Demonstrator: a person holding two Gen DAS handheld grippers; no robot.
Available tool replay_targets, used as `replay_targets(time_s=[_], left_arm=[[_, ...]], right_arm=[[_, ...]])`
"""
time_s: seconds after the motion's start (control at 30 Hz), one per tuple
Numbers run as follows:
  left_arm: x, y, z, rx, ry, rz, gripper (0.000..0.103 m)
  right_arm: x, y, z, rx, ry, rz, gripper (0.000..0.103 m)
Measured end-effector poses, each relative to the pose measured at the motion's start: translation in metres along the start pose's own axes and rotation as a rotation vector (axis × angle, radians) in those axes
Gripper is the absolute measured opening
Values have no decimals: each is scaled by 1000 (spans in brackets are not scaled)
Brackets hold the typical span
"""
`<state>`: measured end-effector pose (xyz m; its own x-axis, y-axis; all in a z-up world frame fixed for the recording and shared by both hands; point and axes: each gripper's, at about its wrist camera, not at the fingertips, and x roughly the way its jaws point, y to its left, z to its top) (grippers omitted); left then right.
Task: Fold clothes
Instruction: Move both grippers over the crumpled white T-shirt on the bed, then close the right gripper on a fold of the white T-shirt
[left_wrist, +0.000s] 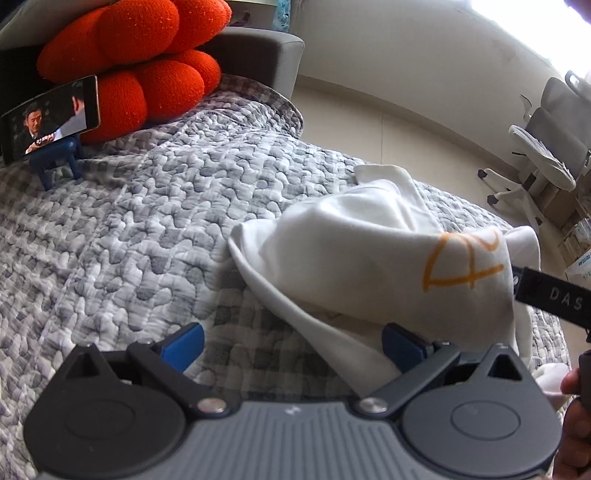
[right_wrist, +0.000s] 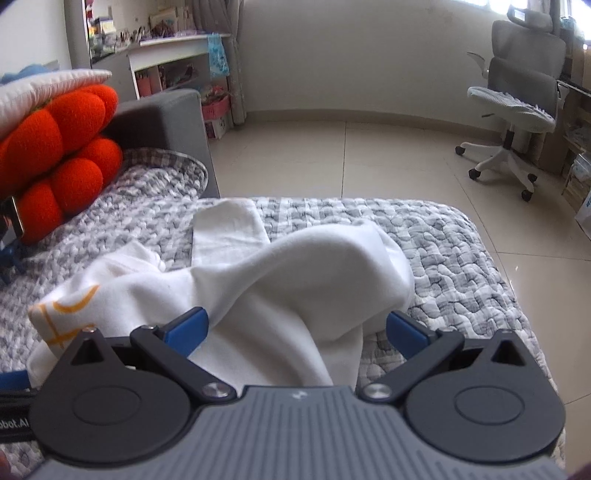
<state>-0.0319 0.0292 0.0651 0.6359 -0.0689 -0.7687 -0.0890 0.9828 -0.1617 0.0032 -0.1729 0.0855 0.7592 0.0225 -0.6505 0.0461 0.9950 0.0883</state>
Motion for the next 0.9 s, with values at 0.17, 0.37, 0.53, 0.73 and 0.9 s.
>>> replay_targets(time_s=[0.17,0.37,0.53,0.73,0.9], left_arm=[[4,4,0,-7,22,-2,103],[8,10,0,-25,50,-30,103],[11,22,3,-75,66,-41,103],[11,30,7,-99,50,-36,103],[17,31,7,-100,79,-37,103]], right_arm=[[-1,-6,1,30,-9,46,101],[2,-1,-3,-6,36,162,57],[0,7,-5,-62,45,212,36],[-1,17,-8,-122,33,208,37],[-2,12,-5,-78,18,211,42]])
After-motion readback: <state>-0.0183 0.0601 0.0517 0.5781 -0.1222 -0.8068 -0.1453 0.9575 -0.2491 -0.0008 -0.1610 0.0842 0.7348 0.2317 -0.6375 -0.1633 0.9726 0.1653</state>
